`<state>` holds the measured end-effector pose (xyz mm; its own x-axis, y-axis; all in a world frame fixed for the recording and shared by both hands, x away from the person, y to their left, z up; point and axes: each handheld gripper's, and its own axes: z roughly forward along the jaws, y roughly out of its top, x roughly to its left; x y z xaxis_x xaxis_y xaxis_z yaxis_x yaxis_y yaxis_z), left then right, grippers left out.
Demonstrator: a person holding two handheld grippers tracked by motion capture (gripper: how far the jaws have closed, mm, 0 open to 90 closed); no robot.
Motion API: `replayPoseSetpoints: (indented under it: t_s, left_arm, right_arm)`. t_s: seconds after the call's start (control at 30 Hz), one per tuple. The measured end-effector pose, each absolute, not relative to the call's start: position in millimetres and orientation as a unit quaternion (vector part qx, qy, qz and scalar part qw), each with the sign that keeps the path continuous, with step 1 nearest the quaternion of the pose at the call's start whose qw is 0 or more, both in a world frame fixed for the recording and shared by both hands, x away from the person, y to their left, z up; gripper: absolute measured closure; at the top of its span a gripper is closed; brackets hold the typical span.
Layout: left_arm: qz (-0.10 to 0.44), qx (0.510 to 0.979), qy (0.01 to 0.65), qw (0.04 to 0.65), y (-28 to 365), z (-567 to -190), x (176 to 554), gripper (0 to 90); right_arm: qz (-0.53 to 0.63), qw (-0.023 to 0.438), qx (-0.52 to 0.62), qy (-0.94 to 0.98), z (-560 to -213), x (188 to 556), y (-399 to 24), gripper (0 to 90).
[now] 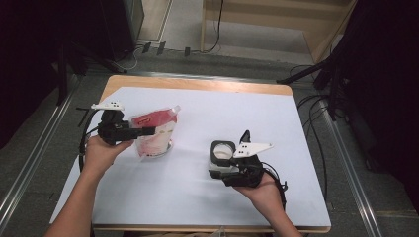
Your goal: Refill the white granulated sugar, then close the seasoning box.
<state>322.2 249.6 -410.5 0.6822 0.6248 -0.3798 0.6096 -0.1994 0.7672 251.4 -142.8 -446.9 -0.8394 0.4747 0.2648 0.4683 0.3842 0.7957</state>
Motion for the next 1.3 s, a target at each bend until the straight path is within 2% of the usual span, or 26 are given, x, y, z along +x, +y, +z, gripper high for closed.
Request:
replayPoseSetpoints:
  t_s: [0.2,0.53,1.3]
  left_arm:
    - [0.008,0.775,0.402,0.488,251,-411,319,59.5]
    - [0.026,0.783,0.393,0.481,256,-409,308,49.7]
    - [0.033,0.787,0.395,0.473,271,-403,281,48.3]
  right_arm:
    - [0.478,0.006,0.286,0.831,-446,253,-145,52.3]
    - [0.476,0.012,0.289,0.831,-443,255,-149,52.8]
    - [0.471,0.001,0.282,0.836,-439,242,-167,55.5]
